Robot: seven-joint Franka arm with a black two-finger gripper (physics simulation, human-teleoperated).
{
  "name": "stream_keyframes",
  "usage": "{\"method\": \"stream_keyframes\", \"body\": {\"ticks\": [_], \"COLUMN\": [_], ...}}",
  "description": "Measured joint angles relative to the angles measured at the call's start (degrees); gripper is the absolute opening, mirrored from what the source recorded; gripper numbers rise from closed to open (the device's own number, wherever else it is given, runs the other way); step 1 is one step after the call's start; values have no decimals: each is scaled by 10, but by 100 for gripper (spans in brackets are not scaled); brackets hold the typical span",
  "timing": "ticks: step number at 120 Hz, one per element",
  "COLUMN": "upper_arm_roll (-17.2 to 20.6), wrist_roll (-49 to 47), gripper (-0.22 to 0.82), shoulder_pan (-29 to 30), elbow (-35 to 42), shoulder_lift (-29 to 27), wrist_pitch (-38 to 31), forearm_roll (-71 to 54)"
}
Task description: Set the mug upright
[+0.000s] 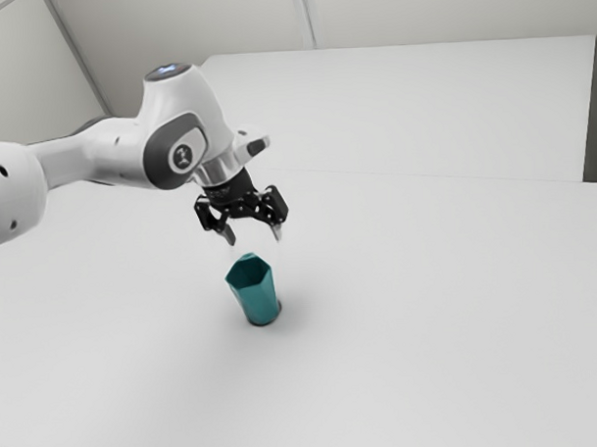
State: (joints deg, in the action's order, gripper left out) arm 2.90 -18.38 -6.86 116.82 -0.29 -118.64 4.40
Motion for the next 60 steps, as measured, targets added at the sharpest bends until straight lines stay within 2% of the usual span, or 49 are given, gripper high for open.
{"method": "stream_keyframes", "body": {"ticks": [30,60], "upper_arm_roll": [-22,-24], "wrist_roll": [27,49], "gripper": [60,60], "shoulder_pan": [-33,-38], "elbow": [-53,-123], "shoulder_lift": [-1,-7], "wrist_pitch": [15,72], "forearm_roll": [-48,-73]}}
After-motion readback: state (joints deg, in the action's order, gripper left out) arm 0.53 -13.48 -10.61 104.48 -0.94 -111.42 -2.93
